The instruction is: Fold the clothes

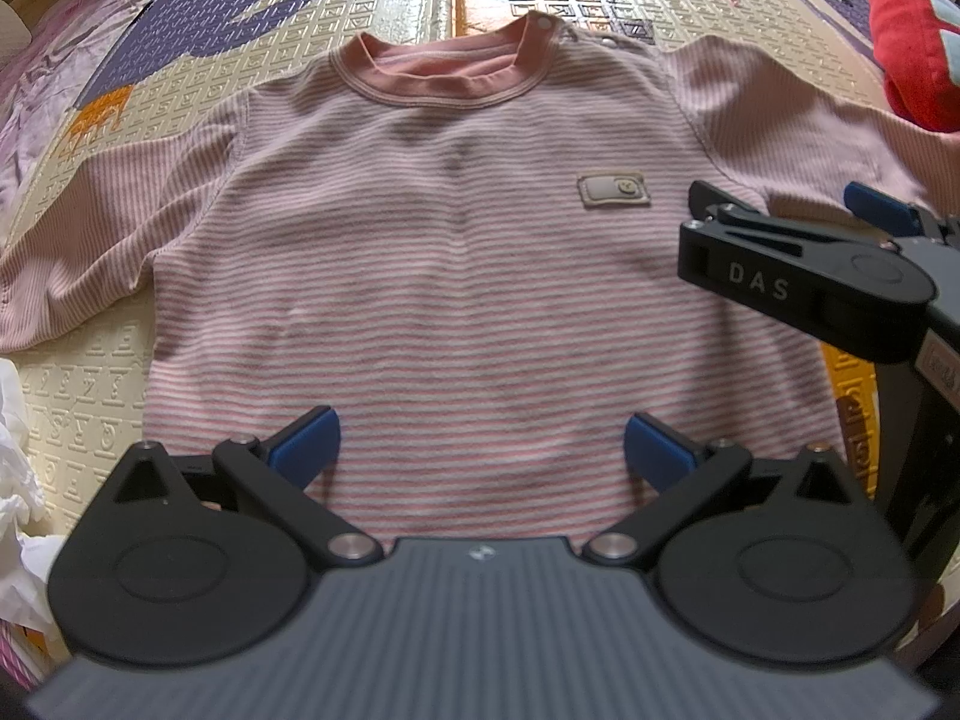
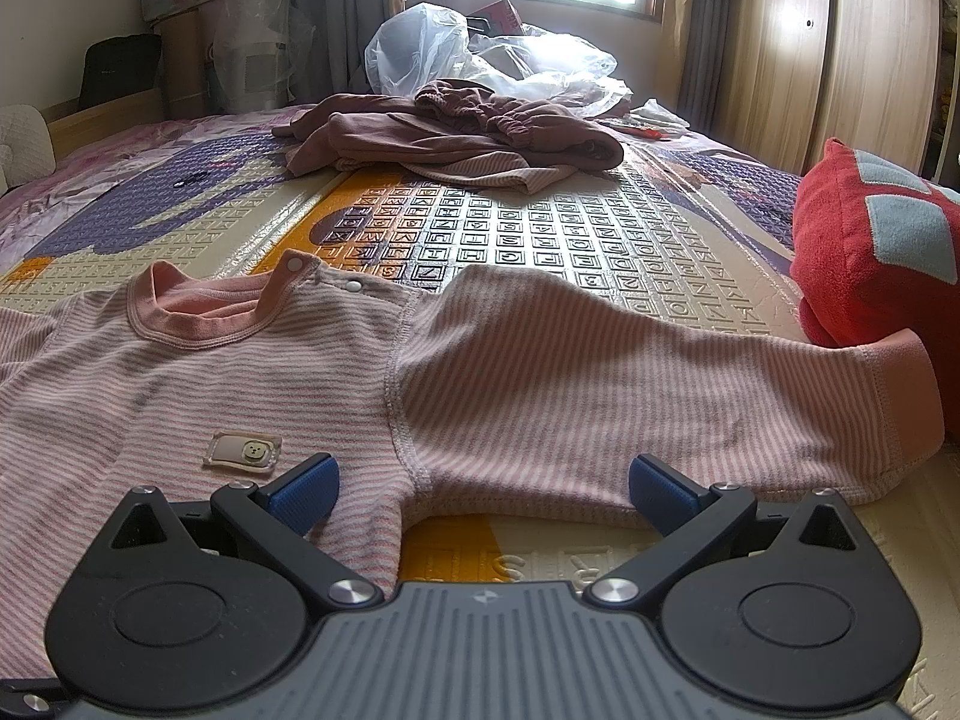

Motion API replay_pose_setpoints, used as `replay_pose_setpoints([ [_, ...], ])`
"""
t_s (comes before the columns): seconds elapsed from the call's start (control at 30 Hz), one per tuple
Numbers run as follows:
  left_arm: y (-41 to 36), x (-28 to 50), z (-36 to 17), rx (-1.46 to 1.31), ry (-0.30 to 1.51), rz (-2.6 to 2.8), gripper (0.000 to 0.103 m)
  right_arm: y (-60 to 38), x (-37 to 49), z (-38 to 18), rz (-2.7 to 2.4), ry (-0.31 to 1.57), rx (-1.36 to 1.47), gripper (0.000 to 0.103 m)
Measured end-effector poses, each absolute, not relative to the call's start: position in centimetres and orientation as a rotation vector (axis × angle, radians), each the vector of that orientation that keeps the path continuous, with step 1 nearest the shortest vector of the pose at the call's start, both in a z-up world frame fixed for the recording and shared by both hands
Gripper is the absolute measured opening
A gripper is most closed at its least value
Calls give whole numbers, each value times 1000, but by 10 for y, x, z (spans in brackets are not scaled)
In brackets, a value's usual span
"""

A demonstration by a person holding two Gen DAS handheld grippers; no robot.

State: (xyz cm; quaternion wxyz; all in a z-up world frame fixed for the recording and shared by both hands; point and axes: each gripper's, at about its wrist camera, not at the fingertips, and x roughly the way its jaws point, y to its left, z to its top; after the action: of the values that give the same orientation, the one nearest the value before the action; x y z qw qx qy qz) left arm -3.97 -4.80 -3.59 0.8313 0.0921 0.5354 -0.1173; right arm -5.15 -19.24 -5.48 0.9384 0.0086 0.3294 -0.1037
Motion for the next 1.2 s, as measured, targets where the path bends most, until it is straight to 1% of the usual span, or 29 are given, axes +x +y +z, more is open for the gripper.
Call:
replay_pose_setpoints([
  [1.2, -50, -40, -36, 197, 1130, -236, 103, -193, -52, -55, -212, 673, 18, 103],
])
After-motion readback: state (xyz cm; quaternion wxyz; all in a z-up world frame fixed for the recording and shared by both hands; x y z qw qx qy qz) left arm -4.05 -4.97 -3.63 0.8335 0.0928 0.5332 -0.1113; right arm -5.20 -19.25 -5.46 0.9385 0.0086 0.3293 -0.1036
